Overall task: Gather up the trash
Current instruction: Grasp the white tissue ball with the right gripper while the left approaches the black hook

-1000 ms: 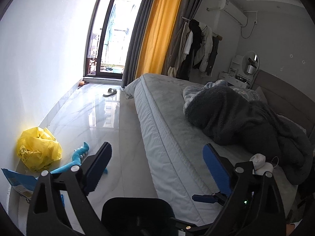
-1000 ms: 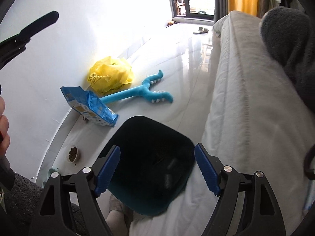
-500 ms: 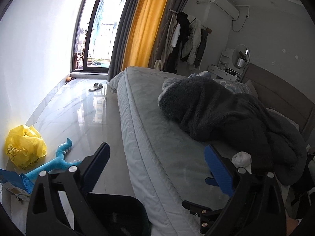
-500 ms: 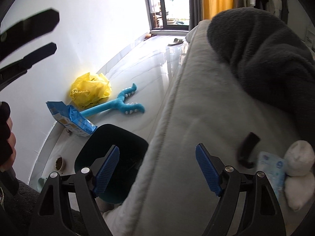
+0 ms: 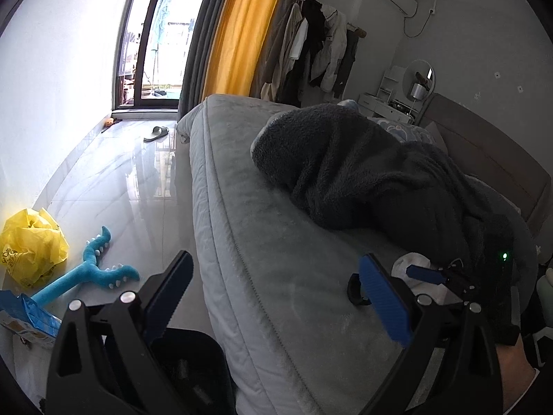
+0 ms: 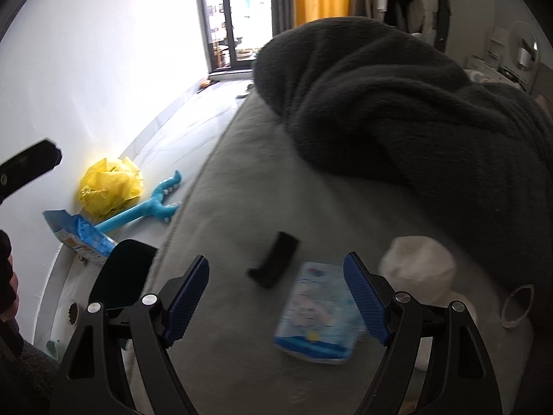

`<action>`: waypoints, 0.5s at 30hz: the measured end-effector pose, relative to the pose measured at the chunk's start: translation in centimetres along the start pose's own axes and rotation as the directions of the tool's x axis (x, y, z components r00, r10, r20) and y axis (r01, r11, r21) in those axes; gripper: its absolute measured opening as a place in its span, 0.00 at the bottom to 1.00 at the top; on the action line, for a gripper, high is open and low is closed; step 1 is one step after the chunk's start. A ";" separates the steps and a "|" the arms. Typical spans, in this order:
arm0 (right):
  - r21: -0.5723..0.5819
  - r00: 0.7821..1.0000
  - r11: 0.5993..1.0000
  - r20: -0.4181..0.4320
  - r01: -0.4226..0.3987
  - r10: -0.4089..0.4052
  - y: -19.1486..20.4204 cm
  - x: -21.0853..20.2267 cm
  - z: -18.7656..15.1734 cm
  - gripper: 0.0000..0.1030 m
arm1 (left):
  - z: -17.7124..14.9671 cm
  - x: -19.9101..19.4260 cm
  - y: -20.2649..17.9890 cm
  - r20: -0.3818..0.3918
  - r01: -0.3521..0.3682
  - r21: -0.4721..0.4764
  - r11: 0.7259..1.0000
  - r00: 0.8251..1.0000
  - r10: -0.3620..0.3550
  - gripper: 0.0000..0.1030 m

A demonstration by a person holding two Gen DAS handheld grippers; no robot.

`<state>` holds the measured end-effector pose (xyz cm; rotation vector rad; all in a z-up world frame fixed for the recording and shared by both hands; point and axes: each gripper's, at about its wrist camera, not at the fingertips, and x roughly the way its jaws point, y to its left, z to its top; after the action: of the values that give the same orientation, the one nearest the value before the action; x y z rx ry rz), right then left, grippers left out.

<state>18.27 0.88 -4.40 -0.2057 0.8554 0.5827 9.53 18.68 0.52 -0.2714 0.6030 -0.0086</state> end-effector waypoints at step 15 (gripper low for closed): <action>0.064 0.993 0.991 0.012 0.115 -0.116 -5.2 -0.4 -0.1 0.79 | -1.9 4.0 -4.3 -0.096 0.037 0.091 0.995 0.995 -0.028 0.93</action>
<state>20.90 -3.60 -4.43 -0.1910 0.8396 0.4480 12.11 13.70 -2.08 -0.1919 0.6906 -0.0808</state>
